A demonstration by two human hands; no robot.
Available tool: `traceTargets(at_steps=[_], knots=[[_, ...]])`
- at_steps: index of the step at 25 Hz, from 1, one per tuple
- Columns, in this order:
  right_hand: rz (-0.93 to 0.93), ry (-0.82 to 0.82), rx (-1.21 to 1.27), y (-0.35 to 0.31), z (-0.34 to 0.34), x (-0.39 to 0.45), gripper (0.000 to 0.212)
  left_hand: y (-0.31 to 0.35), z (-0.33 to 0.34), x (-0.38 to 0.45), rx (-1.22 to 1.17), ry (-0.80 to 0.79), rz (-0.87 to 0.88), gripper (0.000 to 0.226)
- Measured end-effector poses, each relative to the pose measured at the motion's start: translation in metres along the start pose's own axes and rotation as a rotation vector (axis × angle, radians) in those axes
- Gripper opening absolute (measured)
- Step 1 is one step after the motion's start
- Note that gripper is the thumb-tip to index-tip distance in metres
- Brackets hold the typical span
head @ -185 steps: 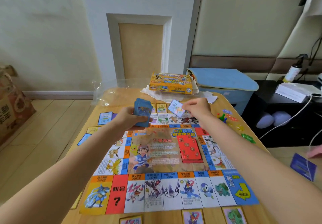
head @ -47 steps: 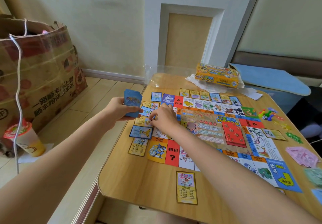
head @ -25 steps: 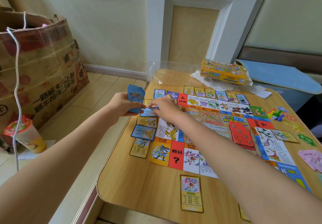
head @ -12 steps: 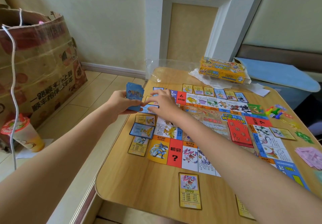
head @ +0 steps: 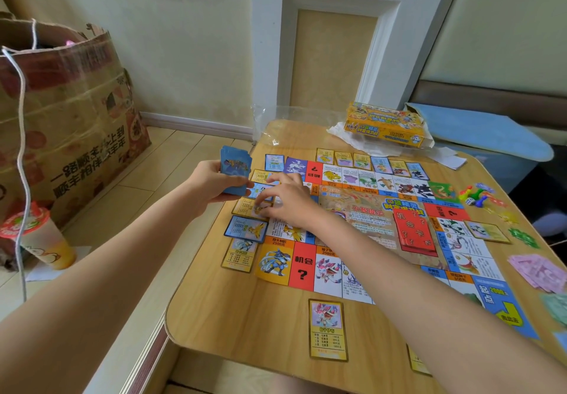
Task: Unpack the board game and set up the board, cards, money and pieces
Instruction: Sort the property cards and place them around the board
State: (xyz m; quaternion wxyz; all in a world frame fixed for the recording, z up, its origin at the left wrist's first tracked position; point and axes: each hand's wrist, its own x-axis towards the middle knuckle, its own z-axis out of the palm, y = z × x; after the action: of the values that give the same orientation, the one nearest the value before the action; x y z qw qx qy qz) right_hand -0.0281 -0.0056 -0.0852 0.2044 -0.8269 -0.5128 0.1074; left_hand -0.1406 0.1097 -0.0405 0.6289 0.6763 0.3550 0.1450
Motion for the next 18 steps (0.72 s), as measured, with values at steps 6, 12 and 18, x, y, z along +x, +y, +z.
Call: traceTargets(at_steps=[6,12,18], knots=[[0.025,0.080,0.186,-0.002,-0.017,-0.002,0.023,0.004,0.002,-0.002,0.027,-0.007,0.022,0.020],[-0.052,-0.083,0.051,-0.007,-0.001,-0.015,0.033,0.005,0.009,-0.006,0.023,-0.010,0.017,0.020],[-0.020,-0.019,0.083,-0.009,-0.005,-0.013,0.029,0.007,0.009,-0.009,0.027,0.006,0.027,0.019]])
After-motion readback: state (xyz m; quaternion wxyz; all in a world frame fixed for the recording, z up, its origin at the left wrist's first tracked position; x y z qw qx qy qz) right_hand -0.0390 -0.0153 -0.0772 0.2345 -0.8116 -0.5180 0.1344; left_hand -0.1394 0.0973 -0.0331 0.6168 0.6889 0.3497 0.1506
